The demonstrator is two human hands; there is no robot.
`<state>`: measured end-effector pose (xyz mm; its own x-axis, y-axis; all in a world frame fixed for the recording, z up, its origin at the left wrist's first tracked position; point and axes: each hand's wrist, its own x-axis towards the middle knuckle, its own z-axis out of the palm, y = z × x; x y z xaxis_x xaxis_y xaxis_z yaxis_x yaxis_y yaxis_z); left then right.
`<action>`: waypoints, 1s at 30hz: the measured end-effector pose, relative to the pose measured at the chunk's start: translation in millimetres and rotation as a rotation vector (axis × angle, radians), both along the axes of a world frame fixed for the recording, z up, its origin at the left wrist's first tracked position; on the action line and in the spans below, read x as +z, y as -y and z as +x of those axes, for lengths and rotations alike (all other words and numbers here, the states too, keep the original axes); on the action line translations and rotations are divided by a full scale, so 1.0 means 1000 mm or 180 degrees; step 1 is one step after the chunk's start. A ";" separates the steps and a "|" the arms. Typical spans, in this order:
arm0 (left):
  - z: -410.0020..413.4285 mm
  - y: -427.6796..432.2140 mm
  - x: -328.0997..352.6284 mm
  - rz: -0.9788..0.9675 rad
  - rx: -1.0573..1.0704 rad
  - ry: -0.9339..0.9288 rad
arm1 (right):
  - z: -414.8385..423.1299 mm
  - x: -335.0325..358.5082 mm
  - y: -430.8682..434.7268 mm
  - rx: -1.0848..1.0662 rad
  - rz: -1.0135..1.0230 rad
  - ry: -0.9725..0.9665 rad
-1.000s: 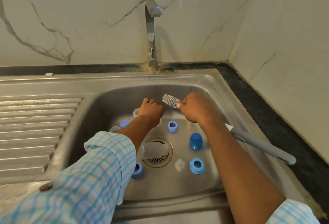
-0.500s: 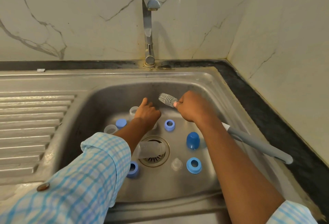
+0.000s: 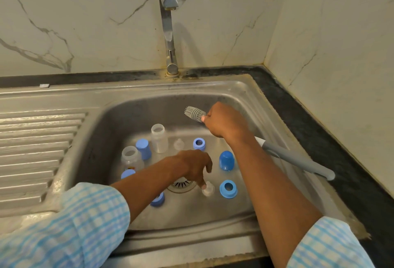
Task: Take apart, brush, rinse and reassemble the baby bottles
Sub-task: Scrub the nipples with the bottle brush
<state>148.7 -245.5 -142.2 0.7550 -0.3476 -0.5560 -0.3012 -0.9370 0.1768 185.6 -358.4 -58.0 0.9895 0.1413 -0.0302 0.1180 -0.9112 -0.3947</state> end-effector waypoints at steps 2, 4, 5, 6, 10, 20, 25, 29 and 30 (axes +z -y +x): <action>-0.005 0.004 -0.008 0.0015 -0.0090 0.0074 | 0.000 0.000 0.000 -0.0019 -0.0004 -0.0003; -0.009 0.006 -0.012 0.0002 -0.0146 0.0158 | -0.001 0.000 0.000 -0.0038 0.0015 -0.0017; -0.011 0.006 -0.013 -0.0016 -0.0148 0.0188 | -0.001 0.001 0.000 -0.0039 0.0024 -0.0024; -0.012 0.005 -0.012 -0.0030 -0.0132 0.0215 | -0.002 0.001 0.000 -0.0036 0.0029 -0.0033; -0.014 -0.013 0.015 -0.0227 0.0366 0.0502 | -0.005 0.005 0.000 -0.0012 0.0059 -0.0030; -0.058 -0.105 0.092 -0.4100 0.3788 0.0581 | -0.055 0.044 -0.008 0.0462 0.0510 0.0622; -0.056 -0.109 0.090 -0.4607 0.3811 0.0420 | -0.071 0.040 -0.015 0.0639 0.0139 0.0408; -0.049 -0.106 0.089 -0.5053 0.3893 0.0273 | -0.063 0.040 -0.013 0.0552 0.0136 0.0427; -0.048 -0.106 0.088 -0.5152 0.3919 0.0189 | -0.062 0.041 -0.014 0.0554 0.0120 0.0442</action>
<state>101.1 -139.3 -54.0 0.9323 0.2076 -0.2961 0.2067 0.3661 0.9073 123.6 -344.2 -17.5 0.9444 0.3086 0.1133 0.3278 -0.8572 -0.3972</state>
